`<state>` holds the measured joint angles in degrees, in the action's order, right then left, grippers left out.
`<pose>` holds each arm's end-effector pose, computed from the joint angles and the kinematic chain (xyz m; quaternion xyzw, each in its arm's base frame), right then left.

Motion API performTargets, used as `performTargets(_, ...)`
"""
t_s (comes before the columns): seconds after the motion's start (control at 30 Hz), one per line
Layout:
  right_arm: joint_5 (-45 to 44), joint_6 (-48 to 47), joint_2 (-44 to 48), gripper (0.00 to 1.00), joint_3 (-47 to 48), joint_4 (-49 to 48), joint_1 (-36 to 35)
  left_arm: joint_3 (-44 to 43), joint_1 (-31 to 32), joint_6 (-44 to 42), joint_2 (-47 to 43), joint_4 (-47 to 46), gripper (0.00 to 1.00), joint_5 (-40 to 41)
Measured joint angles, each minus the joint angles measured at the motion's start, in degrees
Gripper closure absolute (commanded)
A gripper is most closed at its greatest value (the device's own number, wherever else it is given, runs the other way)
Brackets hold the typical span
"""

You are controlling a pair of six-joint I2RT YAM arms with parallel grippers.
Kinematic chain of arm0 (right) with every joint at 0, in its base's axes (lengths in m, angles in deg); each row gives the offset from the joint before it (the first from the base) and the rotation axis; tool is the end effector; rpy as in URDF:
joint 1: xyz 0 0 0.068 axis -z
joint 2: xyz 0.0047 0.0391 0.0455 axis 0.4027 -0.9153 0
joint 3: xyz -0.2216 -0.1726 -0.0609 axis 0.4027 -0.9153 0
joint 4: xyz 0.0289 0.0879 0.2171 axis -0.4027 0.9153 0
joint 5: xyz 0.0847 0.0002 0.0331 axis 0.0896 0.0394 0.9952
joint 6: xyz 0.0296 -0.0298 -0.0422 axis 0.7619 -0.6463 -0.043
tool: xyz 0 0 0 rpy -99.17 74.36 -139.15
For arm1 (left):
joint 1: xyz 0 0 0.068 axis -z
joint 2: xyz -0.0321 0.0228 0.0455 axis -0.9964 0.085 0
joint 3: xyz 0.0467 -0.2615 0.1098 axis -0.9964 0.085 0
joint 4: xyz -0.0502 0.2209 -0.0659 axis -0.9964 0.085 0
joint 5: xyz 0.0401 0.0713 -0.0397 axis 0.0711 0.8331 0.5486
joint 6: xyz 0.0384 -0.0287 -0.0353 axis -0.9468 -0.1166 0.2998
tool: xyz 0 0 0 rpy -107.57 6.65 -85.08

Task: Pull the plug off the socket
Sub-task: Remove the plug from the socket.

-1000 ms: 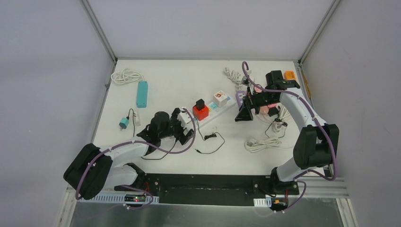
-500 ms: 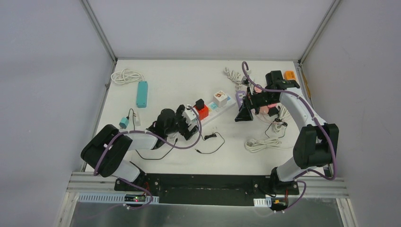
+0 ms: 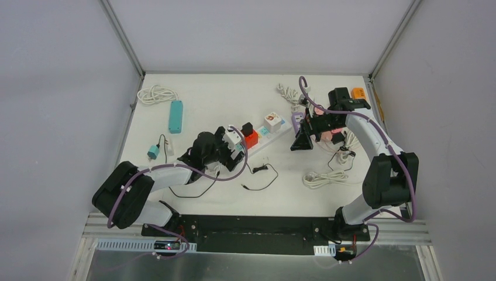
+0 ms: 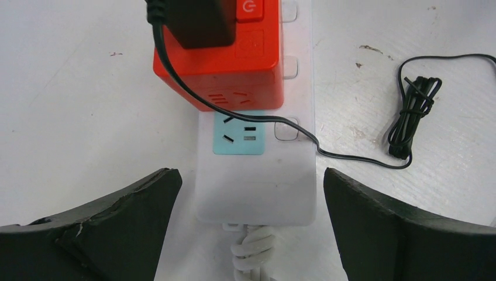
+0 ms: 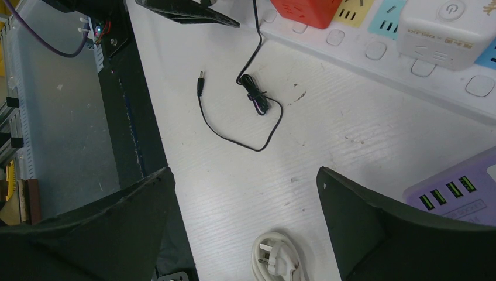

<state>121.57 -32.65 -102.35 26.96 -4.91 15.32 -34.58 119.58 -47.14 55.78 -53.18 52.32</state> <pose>0.2596 0.0757 0.2930 -0.4302 0.7582 0.4251 0.2436 0.1983 -0.1512 0.1994 0.4447 0.7091 -0.1926 0.5122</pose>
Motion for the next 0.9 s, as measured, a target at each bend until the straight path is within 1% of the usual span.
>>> performTargets(0.17,-0.2,0.0,0.0,0.05,0.0,0.0,0.0,-2.1,0.0,1.3,-0.2,3.2,0.01,0.3)
performTargets(0.4,-0.2,-0.2,0.0,0.05,0.0,0.0,0.0,-3.5,0.0,2.1,5.7,4.6,0.01,0.3)
performTargets(0.47,-0.2,-0.2,0.0,0.05,0.0,0.0,0.0,-3.5,0.0,2.3,6.3,5.1,0.03,0.3)
performTargets(0.53,-0.2,-0.2,0.0,0.05,0.0,0.0,0.0,-3.5,0.1,2.3,6.3,5.0,0.06,0.3)
performTargets(0.67,-0.2,-0.2,-0.2,0.05,0.0,0.0,0.0,-3.5,0.2,2.7,7.2,3.5,0.19,0.4)
performTargets(0.7,-0.2,-0.2,-0.3,0.05,0.0,0.0,0.0,-3.5,0.4,2.8,7.3,3.2,0.24,0.9)
performTargets(0.73,-0.2,-0.2,-0.4,0.05,0.0,0.0,0.0,-3.5,0.5,3.0,7.3,3.1,0.35,1.2)
performTargets(0.77,-0.2,-0.1,-0.5,0.05,0.0,0.0,0.0,-3.5,0.8,3.1,7.3,3.0,0.41,1.3)
performTargets(0.83,-0.3,0.2,-0.8,0.05,0.0,-0.1,0.0,-3.5,1.0,3.2,7.4,2.8,0.52,1.5)
performTargets(0.9,-1.0,1.4,-1.0,0.05,0.0,-0.9,0.0,-3.5,1.2,3.6,7.8,2.4,0.6,1.6)
